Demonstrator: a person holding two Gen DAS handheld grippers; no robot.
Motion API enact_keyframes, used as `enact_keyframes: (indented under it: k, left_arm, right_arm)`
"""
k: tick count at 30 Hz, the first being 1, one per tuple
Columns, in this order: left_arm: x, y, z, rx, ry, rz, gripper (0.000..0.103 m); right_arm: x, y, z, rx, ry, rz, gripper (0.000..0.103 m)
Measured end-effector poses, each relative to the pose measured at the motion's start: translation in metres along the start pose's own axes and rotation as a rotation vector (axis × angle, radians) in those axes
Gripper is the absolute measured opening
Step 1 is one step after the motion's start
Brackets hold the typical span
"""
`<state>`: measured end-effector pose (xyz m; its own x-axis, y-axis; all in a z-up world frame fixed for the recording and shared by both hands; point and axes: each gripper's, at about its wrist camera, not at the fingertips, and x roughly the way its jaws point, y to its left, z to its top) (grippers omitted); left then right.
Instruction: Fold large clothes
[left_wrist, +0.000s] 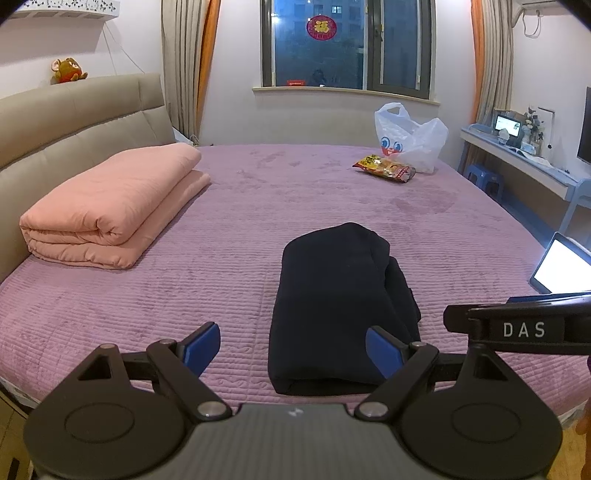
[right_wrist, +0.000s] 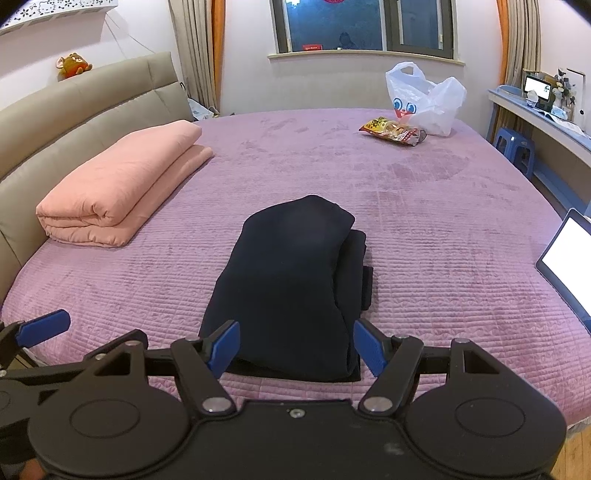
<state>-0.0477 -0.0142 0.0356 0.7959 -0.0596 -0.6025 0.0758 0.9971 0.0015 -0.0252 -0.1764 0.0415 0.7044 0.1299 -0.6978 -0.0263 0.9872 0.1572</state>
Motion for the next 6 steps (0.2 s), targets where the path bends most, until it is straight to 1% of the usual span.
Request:
enact_keyframes:
  k: [2, 6]
  left_arm:
    - [-0.0005, -0.0002, -0.0008, 0.002, -0.005, 0.004, 0.088]
    - [-0.0048, -0.0009, -0.0024, 0.024, -0.051, 0.028, 0.087]
  right_arm:
    - [0.0000, -0.0003, -0.0007, 0.000, 0.000, 0.001, 0.081]
    - [0.0016, 0.0002, -0.0005, 0.000, 0.003, 0.000, 0.081]
